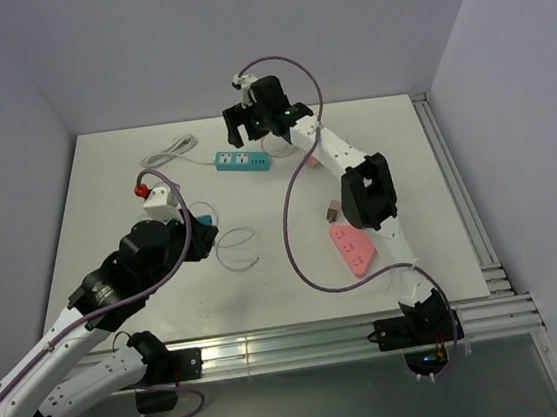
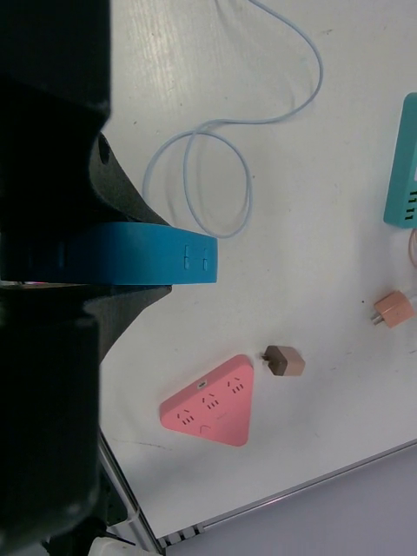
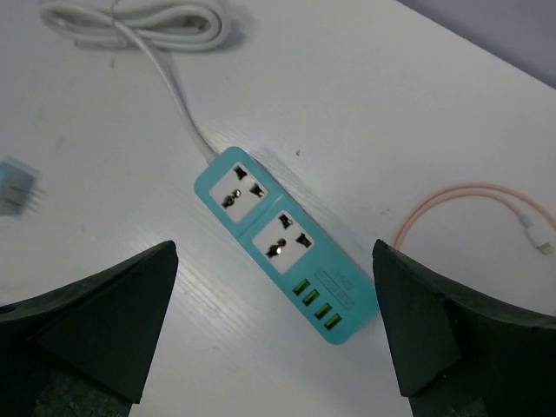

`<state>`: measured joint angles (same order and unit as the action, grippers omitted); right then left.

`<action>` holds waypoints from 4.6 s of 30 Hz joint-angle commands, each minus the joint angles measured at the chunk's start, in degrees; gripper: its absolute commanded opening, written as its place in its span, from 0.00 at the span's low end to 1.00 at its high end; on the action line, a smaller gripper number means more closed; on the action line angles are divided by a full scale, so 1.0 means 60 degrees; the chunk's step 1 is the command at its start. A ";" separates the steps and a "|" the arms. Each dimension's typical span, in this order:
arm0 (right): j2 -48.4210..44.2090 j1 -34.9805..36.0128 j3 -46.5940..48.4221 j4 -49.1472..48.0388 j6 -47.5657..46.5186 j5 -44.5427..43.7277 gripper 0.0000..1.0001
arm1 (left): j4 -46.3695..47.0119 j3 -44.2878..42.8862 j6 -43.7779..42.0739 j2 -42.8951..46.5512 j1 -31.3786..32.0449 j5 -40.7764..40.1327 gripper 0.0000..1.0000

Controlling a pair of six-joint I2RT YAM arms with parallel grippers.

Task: Insert the plug

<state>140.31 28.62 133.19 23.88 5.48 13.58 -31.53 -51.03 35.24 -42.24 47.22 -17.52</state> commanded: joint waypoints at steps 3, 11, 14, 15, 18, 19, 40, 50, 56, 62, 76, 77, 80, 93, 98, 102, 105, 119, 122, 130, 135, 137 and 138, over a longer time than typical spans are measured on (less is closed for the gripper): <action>-0.0021 -0.0068 0.0405 0.2023 -0.3327 0.0460 1.00 | 0.0830 0.0169 0.0161 0.0169 -0.0004 0.0502 0.00; 0.0666 0.0195 0.0360 0.2451 -0.5028 -0.0709 1.00 | 0.0846 0.0213 0.0117 0.0374 -0.0004 0.0327 0.00; 0.0945 0.0210 0.0844 0.2613 -0.5219 -0.0593 1.00 | 0.0919 0.0286 0.0073 0.0492 -0.0019 0.0239 0.00; 0.0989 0.0210 0.0873 0.2496 -0.5205 -0.0783 1.00 | 0.0919 0.0272 0.0059 0.0506 -0.0004 0.0210 0.00; 0.1253 0.0283 0.1181 0.2583 -0.5394 -0.0478 1.00 | 0.0904 0.0242 0.0014 0.0506 -0.0004 0.0195 0.00; 0.1283 0.0298 0.1138 0.2554 -0.5467 -0.0448 1.00 | 0.0919 0.0257 0.0000 0.0507 -0.0004 0.0181 0.00; -0.0193 0.1997 -0.0354 0.3285 -0.5587 0.0092 0.00 | 0.0451 -0.0152 -0.0439 0.0419 -0.0004 0.0912 0.00; -0.3548 0.2480 -0.5625 0.3053 -0.5454 0.2510 0.00 | 0.0127 -0.0285 -0.1435 0.1544 -0.0004 0.2054 0.00; -0.5248 0.3344 -0.8498 0.2613 -0.4913 0.2615 0.00 | 0.0231 -0.0211 -0.1713 0.2001 -0.0019 0.2654 0.00; -0.6056 0.3478 -0.9966 0.1865 -0.4428 0.1517 0.00 | -0.0004 -0.0197 -0.1817 0.1431 -0.0019 0.3009 0.00; -0.6115 0.2848 -1.0522 0.0327 -0.4750 -0.1720 0.37 | 0.0128 -0.0182 -0.2197 0.0493 -0.0019 0.2085 0.00; -0.6100 0.2803 -1.0508 0.0341 -0.4750 -0.1737 0.39 | 0.0142 -0.0168 -0.2226 0.0376 -0.0004 0.2157 0.00; -0.6216 0.2686 -1.0639 0.0124 -0.4677 -0.1635 0.46 | 0.0186 -0.0182 -0.2329 0.0258 -0.0019 0.2071 0.00; -0.5942 0.2700 -0.9339 -0.0275 -0.4691 -0.0127 0.67 | 0.0318 -0.0402 -0.2402 0.1062 -0.0019 0.1923 0.00; -0.4858 0.2832 -0.7788 0.0397 -0.4853 0.0577 0.67 | 0.0391 -0.0373 -0.2402 0.1663 -0.0019 0.2333 0.00; -0.3992 0.2993 -0.6672 0.1161 -0.4970 0.0724 0.67 | 0.0362 -0.0373 -0.2373 0.1766 -0.0019 0.2421 0.00; -0.3479 0.3095 -0.6202 0.1454 -0.4985 0.0549 0.67 | 0.0362 -0.0417 -0.2402 0.1795 -0.0019 0.2465 0.00; -0.2424 0.3506 -0.5060 0.3270 -0.5730 0.1675 0.53 | 0.0655 -0.0300 -0.2564 0.1825 -0.0004 0.3549 0.00; -0.2306 0.3608 -0.4898 0.3608 -0.5936 0.2115 0.28 | 0.0582 -0.0314 -0.2534 0.1825 -0.0019 0.3681 0.00; -0.3267 0.3844 -0.5876 0.2739 -0.4846 0.2484 0.24 | 0.0465 -0.0358 -0.2535 0.1869 -0.0019 0.3916 0.00; -0.5683 0.3332 -0.8131 -0.0548 -0.1490 0.0742 0.44 | 0.0246 -0.0621 -0.2271 0.1898 -0.0019 0.3127 0.00; -0.6171 0.3257 -0.8325 -0.0962 0.0239 -0.0135 0.50 | 0.0128 -0.0767 -0.2125 0.1913 -0.0019 0.2616 0.00; -0.6507 0.3286 -0.8224 -0.0716 0.0796 -0.0488 0.52 | -0.0032 -0.0812 -0.2066 0.1913 -0.0019 0.2424 0.00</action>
<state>109.38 49.47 82.96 28.73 -6.02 19.18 -31.86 -52.49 21.47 -31.48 47.22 1.58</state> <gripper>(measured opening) 0.507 0.242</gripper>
